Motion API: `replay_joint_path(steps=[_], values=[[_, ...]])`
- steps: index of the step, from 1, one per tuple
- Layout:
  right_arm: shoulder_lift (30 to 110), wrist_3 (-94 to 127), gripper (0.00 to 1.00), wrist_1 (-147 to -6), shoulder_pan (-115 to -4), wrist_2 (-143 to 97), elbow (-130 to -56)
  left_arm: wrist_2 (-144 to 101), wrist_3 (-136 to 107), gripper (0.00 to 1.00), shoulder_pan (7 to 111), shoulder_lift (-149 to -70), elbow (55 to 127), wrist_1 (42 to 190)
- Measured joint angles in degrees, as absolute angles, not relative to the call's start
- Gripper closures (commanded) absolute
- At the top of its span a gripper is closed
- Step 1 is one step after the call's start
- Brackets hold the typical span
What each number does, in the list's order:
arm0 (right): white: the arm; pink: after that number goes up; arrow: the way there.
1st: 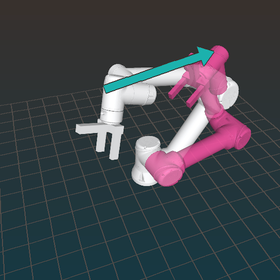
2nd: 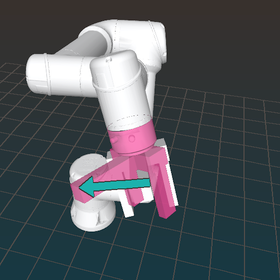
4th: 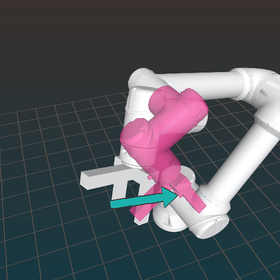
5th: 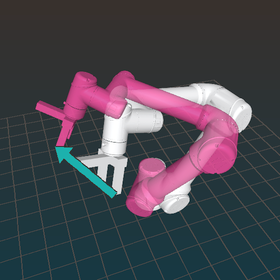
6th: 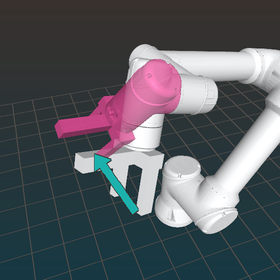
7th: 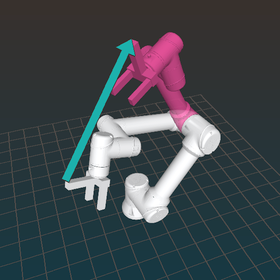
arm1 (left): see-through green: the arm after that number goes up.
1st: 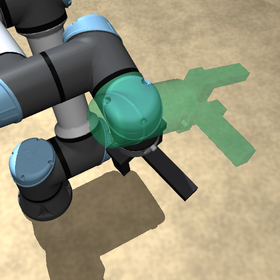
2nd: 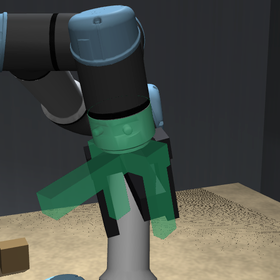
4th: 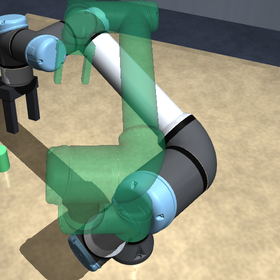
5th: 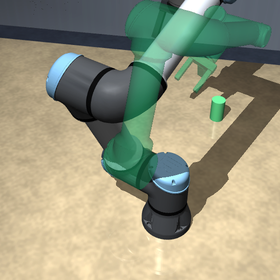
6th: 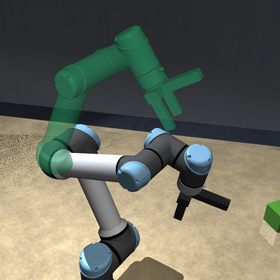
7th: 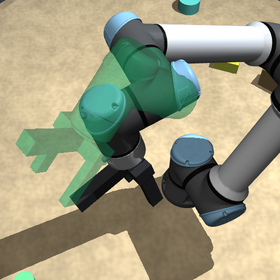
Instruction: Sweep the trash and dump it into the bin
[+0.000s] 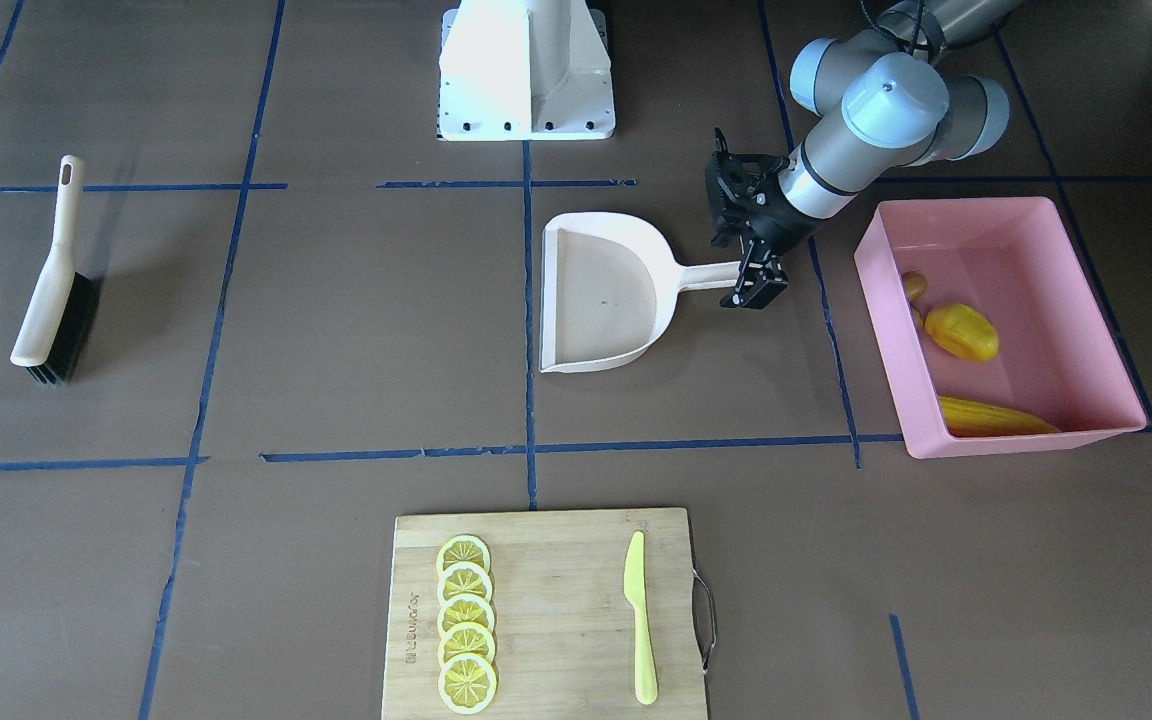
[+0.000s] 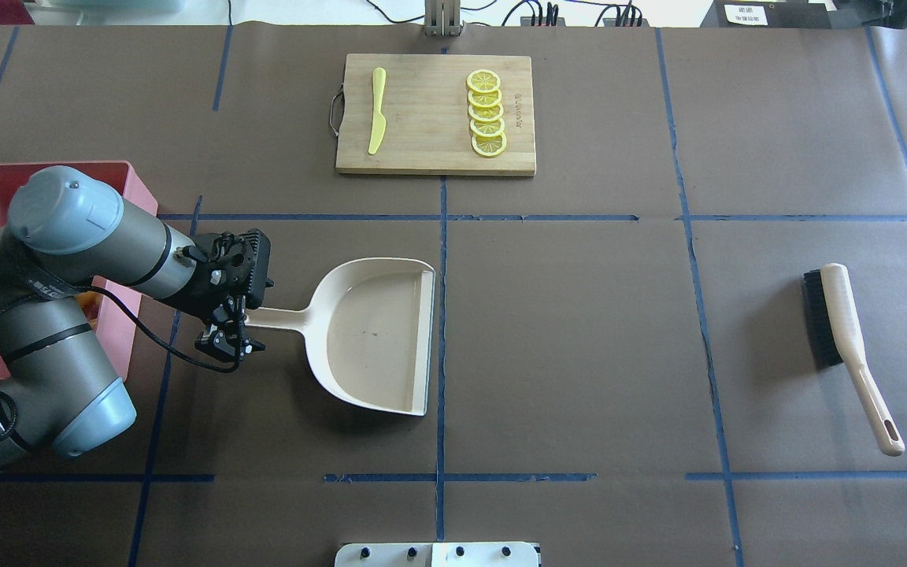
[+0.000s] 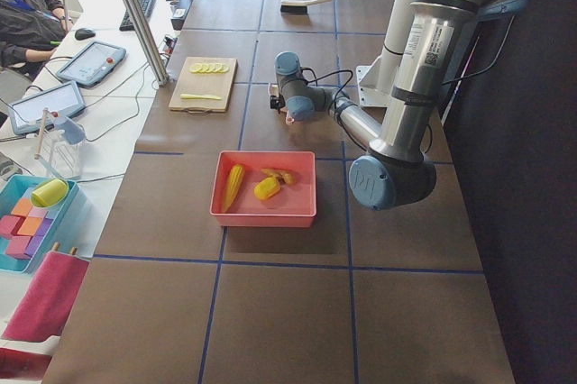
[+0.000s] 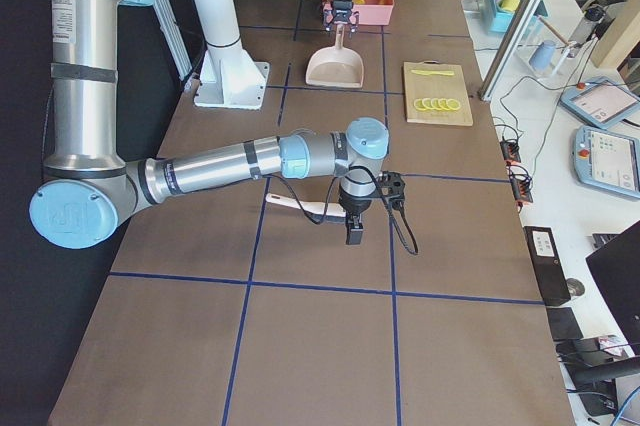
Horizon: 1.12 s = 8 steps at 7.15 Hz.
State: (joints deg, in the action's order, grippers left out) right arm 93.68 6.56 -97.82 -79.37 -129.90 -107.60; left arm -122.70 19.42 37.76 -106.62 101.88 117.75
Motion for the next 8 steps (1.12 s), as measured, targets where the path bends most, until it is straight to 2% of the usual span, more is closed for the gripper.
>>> replay_joint_path(steps=[2, 5, 8], values=[[93.6, 6.6, 0.00, -97.7, -79.4, -129.9, -107.6, -122.5, 18.4, 0.00, 39.2, -106.6, 103.2, 116.1], [93.3, 6.6, 0.00, -97.3, -79.5, -129.9, -107.7, -122.5, 10.9, 0.00, 43.0, -106.7, 110.2, 104.3], [91.9, 6.4, 0.00, -97.1, -79.9, -130.0, -109.1, -122.9, 0.7, 0.00, 57.0, -105.8, 112.3, 88.5]])
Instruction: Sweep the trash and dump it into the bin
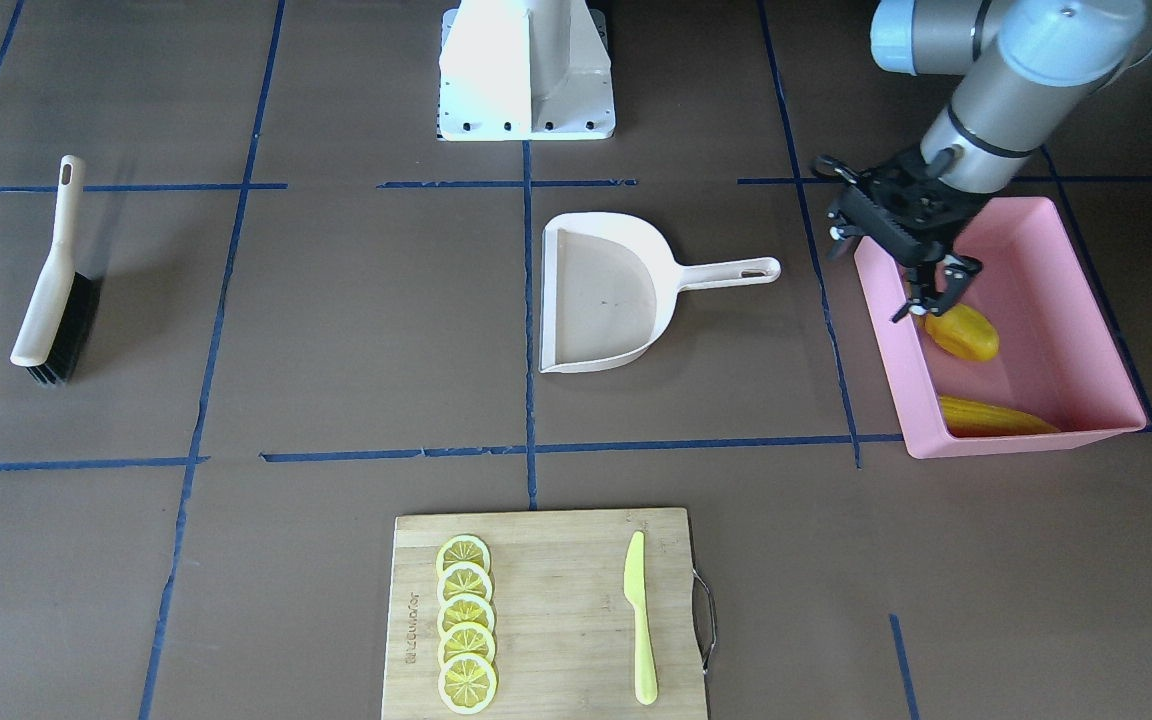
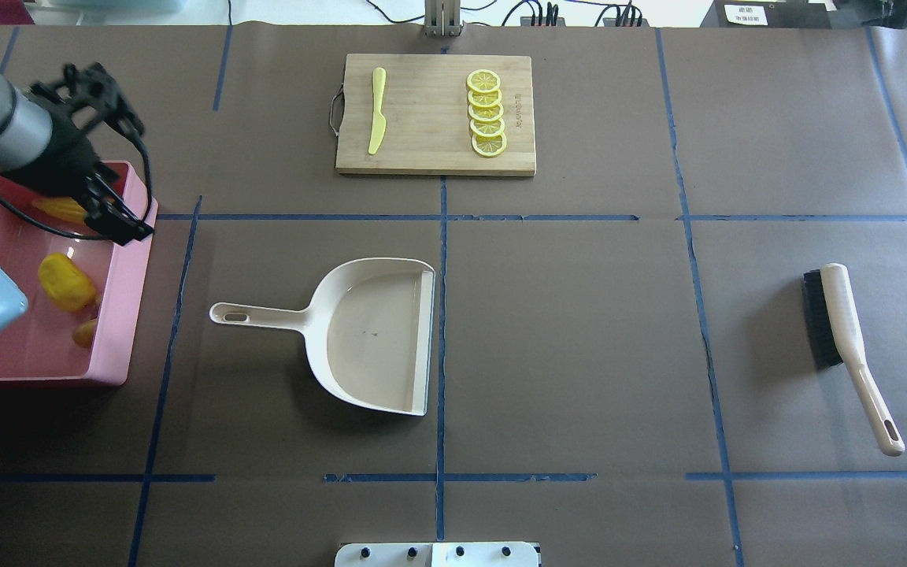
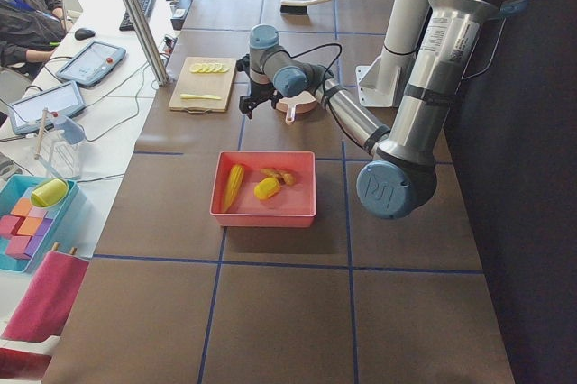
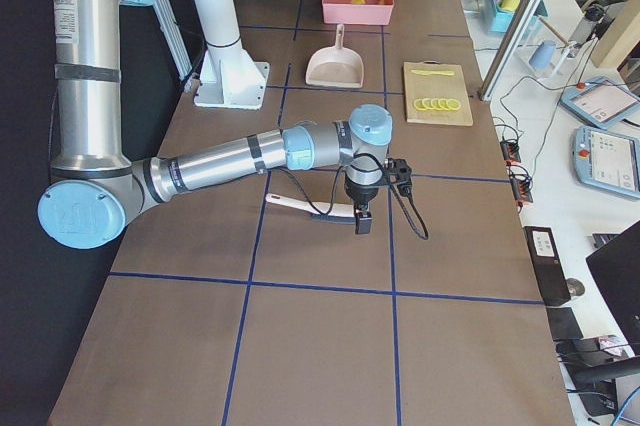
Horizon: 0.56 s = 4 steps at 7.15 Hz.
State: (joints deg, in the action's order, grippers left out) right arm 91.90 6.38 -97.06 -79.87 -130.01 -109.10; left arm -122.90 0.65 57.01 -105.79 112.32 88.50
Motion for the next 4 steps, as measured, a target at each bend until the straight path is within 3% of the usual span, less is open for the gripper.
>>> replay_joint_path(steps=[2, 4], values=[[91.9, 6.4, 0.00, -97.1, -81.4, -130.1, -108.6, -123.1, -1.7, 0.00, 66.6, -103.1, 111.6, 76.4], [92.3, 6.3, 0.00, -97.1, -82.7, -132.2, -106.4, -127.9, -1.0, 0.00, 76.1, -98.1, 107.2, 73.8]])
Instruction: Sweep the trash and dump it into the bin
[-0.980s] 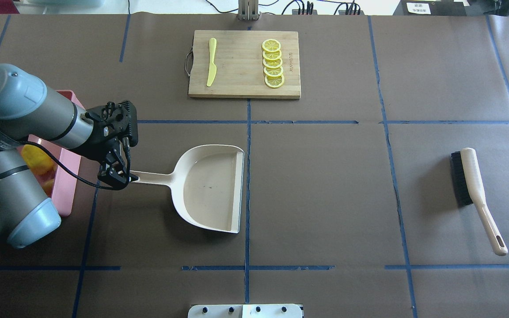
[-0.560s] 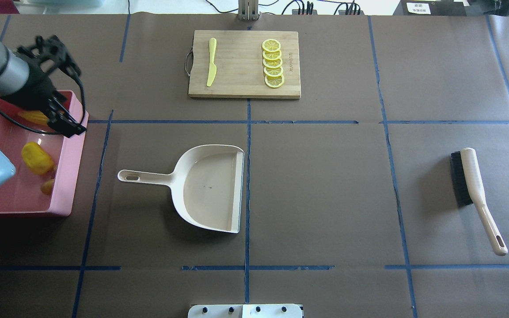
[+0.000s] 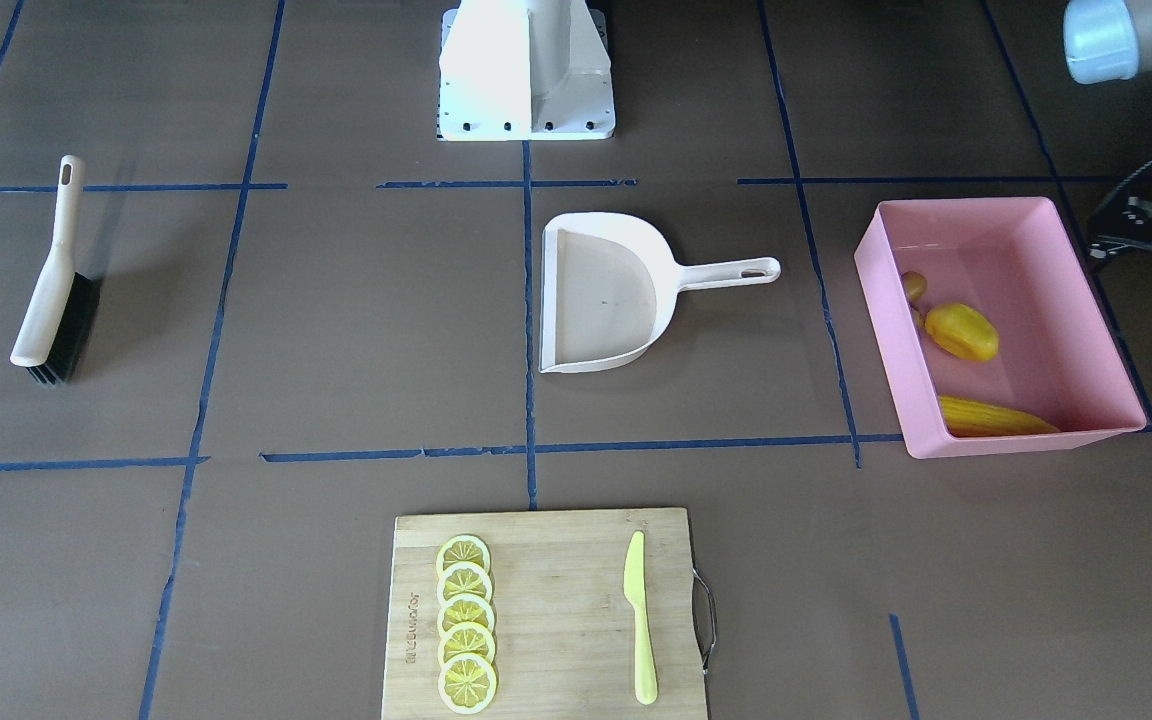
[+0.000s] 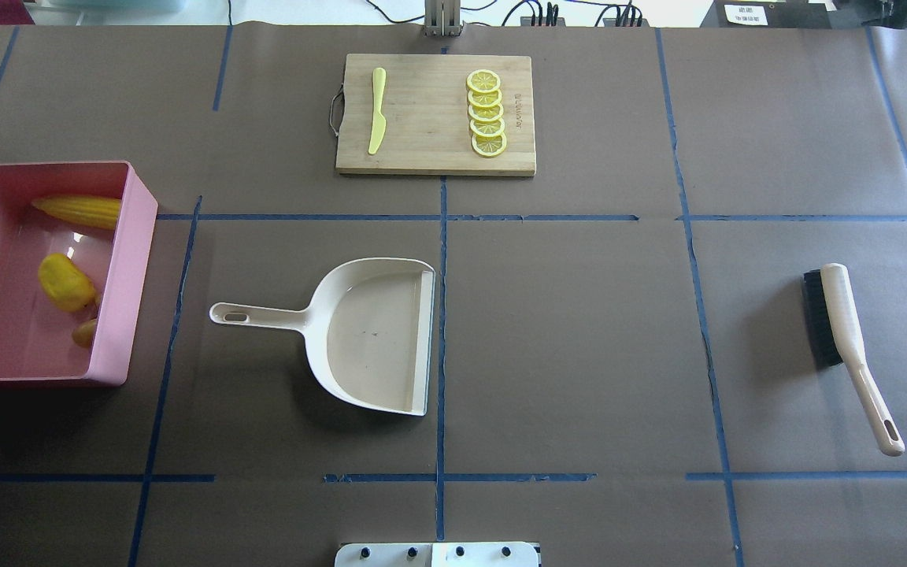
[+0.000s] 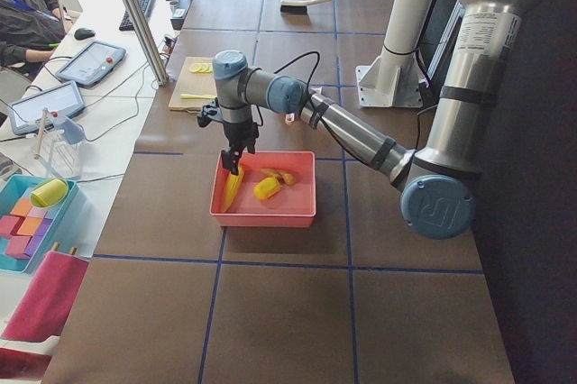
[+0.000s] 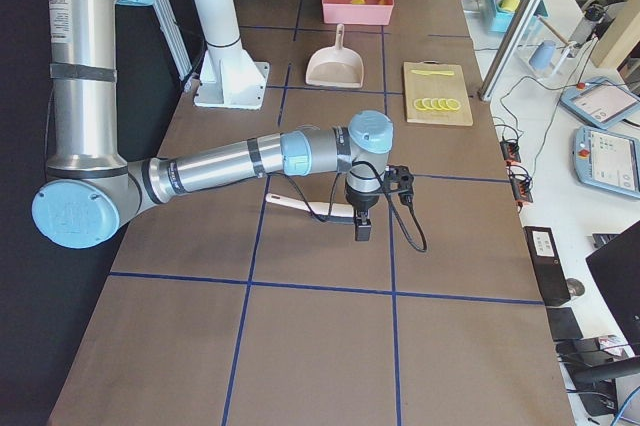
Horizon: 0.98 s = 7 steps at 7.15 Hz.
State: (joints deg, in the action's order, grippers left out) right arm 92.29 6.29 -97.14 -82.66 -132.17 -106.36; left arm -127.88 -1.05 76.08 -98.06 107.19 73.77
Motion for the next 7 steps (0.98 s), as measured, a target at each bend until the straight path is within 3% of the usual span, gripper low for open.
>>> replay_joint_path(steps=[4, 7], values=[[93.3, 5.8, 0.00, -97.0, -85.2, -136.6, -102.2, -132.8, 5.8, 0.00, 85.1, -89.6, 99.3, 77.5], [94.1, 5.8, 0.00, -97.0, -85.2, -136.7, -102.1, -132.9, 0.9, 0.00, 85.6, -89.2, 95.6, 82.1]])
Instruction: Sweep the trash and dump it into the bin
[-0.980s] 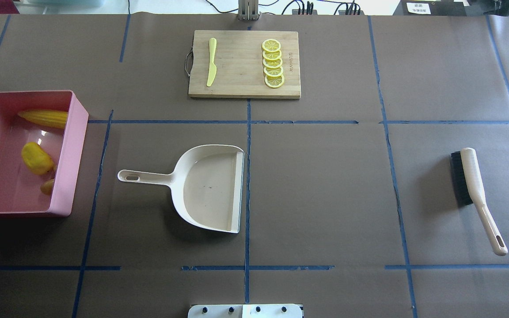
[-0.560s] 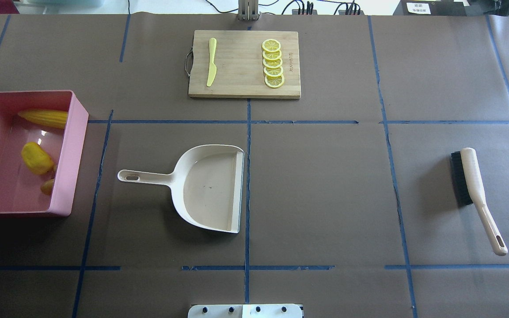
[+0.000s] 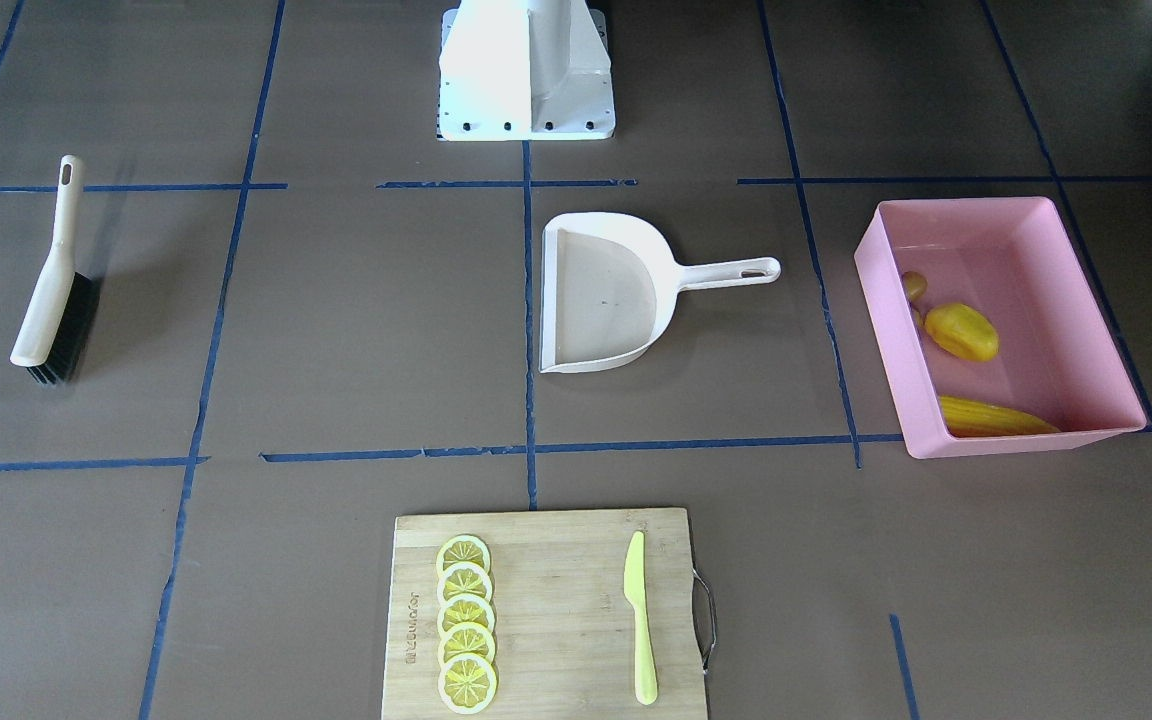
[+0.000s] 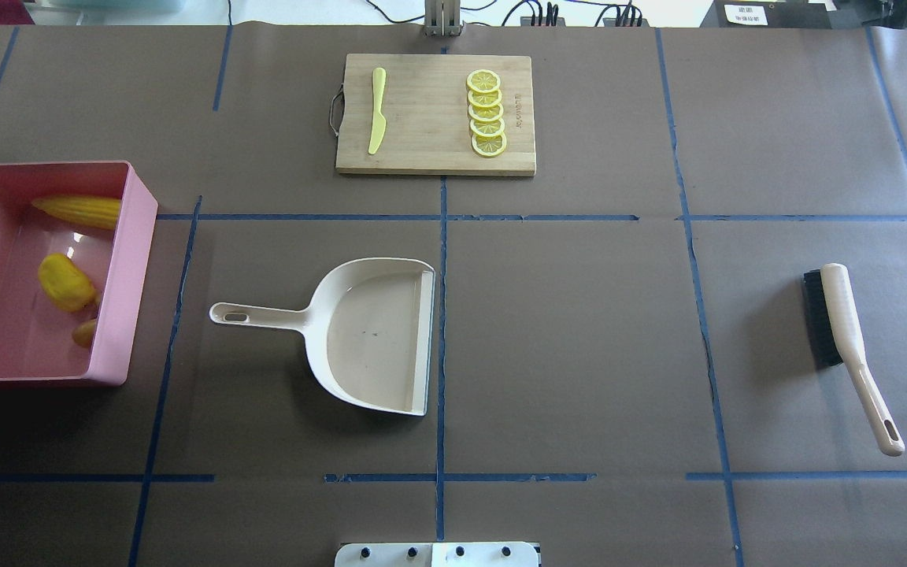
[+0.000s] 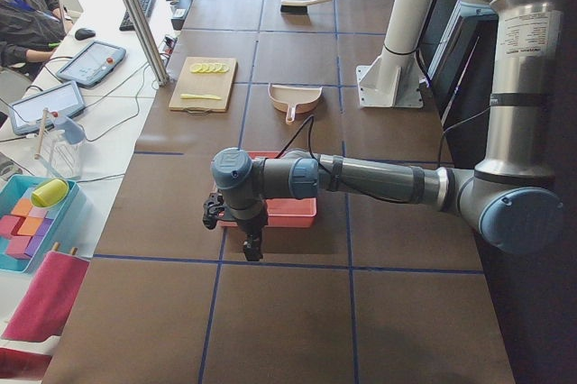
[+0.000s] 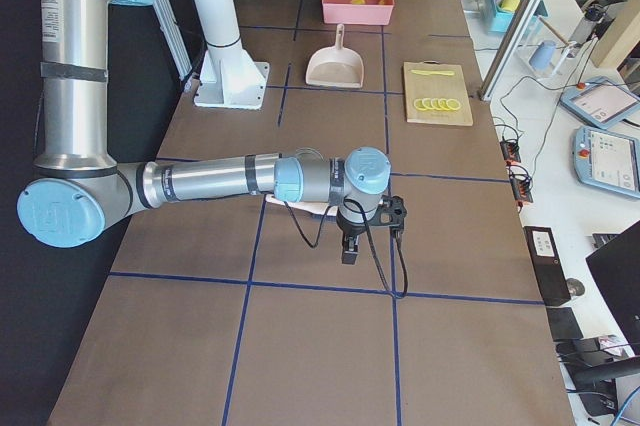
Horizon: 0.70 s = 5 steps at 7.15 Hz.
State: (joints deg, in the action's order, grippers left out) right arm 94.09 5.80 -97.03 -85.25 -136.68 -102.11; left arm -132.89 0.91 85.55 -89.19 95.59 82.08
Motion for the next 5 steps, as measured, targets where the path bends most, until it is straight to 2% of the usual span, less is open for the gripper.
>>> replay_joint_path(steps=[5], values=[[94.9, 2.9, 0.00, -97.0, -86.1, -136.6, -101.2, -132.9, 3.9, 0.00, 88.1, -89.4, 90.4, 88.2]])
